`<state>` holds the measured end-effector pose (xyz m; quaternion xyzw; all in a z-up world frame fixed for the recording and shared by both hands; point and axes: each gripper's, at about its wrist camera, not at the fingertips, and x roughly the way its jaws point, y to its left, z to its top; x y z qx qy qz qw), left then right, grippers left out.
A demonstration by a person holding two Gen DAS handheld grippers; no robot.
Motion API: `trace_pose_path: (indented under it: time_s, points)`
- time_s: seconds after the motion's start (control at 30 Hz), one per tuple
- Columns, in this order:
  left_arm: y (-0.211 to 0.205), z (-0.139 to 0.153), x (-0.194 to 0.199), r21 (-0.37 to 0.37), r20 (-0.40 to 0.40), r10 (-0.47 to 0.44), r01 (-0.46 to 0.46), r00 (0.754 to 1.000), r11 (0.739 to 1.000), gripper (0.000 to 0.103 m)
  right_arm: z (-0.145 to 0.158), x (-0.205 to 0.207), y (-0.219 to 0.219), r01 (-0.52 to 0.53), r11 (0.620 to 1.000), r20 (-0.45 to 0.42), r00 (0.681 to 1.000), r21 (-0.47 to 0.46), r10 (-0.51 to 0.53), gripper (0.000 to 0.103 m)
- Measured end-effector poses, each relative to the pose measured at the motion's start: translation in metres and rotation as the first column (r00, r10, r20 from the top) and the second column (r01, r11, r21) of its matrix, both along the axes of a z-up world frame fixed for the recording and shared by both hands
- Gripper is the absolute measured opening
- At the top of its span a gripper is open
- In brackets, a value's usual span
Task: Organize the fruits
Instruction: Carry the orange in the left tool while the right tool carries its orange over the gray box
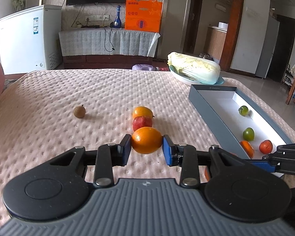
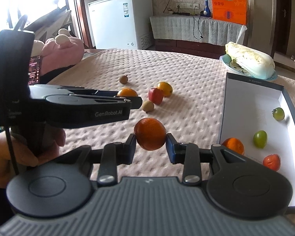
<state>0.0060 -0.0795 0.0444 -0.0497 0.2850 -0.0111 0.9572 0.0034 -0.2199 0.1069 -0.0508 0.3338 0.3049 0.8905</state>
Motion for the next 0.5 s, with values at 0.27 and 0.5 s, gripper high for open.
trace_pose_path:
  time_s: [0.27, 0.5]
  points:
    - [-0.009, 0.003, 0.001, 0.003, 0.01, -0.017, 0.017, 1.0, 1.0, 0.039, 0.001, 0.0, -0.003, 0.004, 1.0, 0.01, 1.0, 0.006, -0.004, 0.036]
    - [-0.016, 0.004, 0.003, 0.003, 0.012, -0.029, 0.029, 1.0, 1.0, 0.04, 0.003, -0.001, -0.009, 0.019, 1.0, 0.014, 1.0, 0.008, -0.019, 0.036]
